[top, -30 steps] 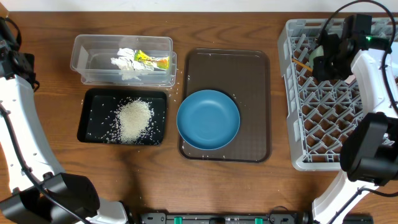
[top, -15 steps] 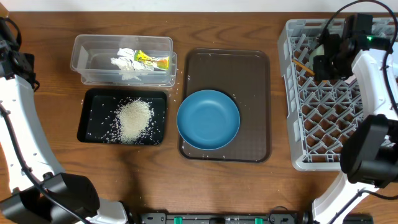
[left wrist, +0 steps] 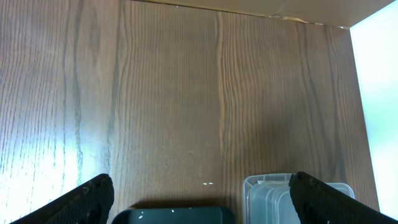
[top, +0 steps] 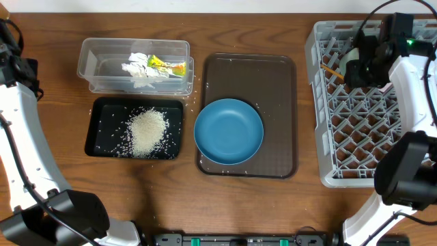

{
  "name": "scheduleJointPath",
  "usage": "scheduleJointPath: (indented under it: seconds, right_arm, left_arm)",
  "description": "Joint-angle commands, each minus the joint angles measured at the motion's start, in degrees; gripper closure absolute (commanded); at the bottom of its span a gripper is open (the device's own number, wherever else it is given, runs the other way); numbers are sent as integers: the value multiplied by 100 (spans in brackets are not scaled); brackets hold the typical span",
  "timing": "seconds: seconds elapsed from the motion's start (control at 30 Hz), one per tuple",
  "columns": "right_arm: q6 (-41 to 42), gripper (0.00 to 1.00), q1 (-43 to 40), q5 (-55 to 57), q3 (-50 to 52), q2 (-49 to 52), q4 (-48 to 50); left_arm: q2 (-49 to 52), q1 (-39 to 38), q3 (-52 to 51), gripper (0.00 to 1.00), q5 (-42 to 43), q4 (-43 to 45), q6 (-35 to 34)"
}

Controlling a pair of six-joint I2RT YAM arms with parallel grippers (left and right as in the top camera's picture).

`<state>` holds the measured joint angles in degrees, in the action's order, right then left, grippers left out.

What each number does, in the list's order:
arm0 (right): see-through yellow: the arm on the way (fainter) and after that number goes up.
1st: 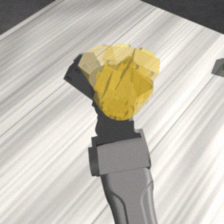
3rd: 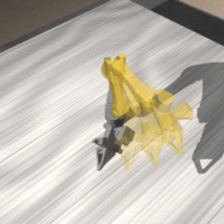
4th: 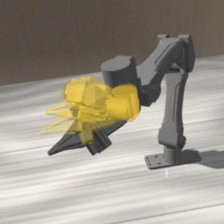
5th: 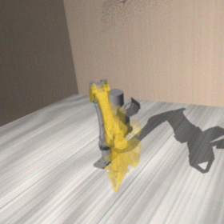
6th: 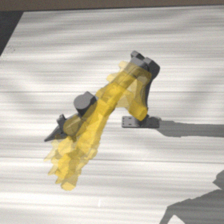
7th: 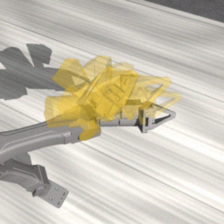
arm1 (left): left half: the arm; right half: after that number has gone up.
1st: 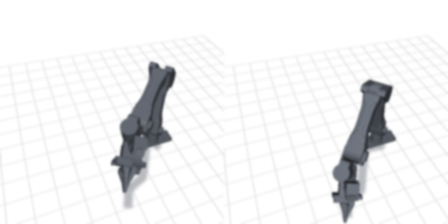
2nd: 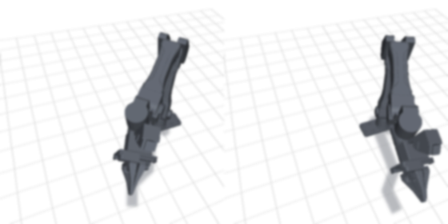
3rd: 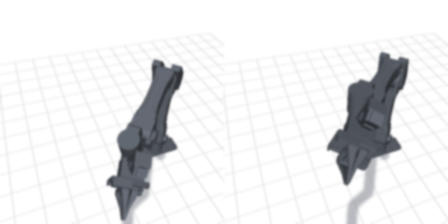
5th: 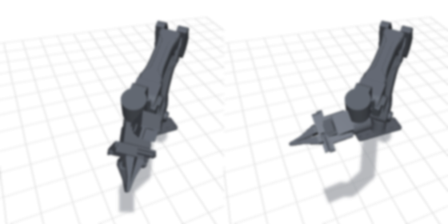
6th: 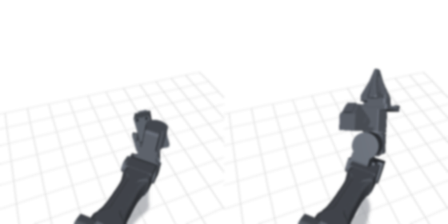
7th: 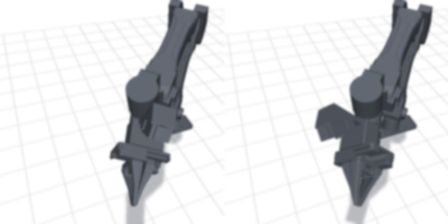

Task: Sort waste into correct bins and load items into the dishwasher rack
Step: 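Release the stick and raise the right gripper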

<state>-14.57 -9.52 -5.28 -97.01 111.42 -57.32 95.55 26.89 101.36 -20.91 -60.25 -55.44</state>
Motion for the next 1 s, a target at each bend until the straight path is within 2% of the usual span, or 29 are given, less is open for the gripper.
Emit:
scheduleJointPath:
  seconds: [0.0, 0.17, 0.43, 0.97]
  right_arm:
    - [-116, 60, -59, 9, -4, 293, 35]
    - [-116, 69, -59, -140, -4, 350, 39]
    - [-79, 98, -59, -131, -11, 328, 31]
    - [474, 99, -59, -96, -560, -437, -800]
  left_arm:
    - [4, 9, 11, 8, -52, -37, 50]
    - [4, 9, 11, 8, -52, -37, 50]
    - [4, 9, 11, 8, -52, -37, 50]
    - [4, 9, 11, 8, -52, -37, 50]
